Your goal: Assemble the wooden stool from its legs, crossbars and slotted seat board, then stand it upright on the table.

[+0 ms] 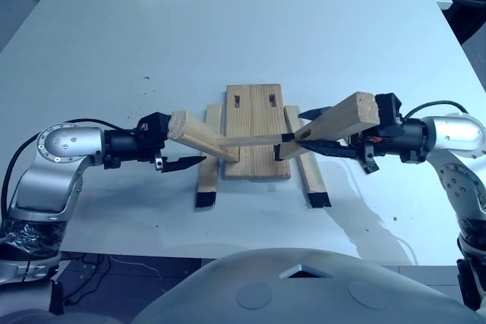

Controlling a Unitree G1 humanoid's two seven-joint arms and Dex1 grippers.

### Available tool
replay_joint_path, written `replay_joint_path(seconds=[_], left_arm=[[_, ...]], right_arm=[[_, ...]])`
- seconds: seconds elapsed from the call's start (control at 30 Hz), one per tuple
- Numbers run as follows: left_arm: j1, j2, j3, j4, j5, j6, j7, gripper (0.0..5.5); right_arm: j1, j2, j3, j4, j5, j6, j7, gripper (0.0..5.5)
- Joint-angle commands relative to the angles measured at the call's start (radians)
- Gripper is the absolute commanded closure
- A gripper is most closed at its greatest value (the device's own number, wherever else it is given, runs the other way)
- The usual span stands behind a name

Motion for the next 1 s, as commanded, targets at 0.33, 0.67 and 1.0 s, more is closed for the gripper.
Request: replay_joint_path(seconds=[0.33,0.67,1.0], left_arm=[[-0.079,0.019,-0.056,-0.013,-0.014,0.024,-0.063,1.2],[-0.085,-0.008,-0.106,-0.076,-0.024,0.058,-0.045,1.2],[-0.136,-0.07,-0.134,-0.116,-0.047,0.128,0.037,1.2]], right_arm=[[0.037,0.003,0.068,0.076,-0.086,-0.116,0.045,3.5],[-0.006,-0.033,0.091,0.198,-0.133,-0.196,0.13,3.5],[-0.029,-0.062,0.135,0.198,-0.11,-0.149,0.179,3.5]])
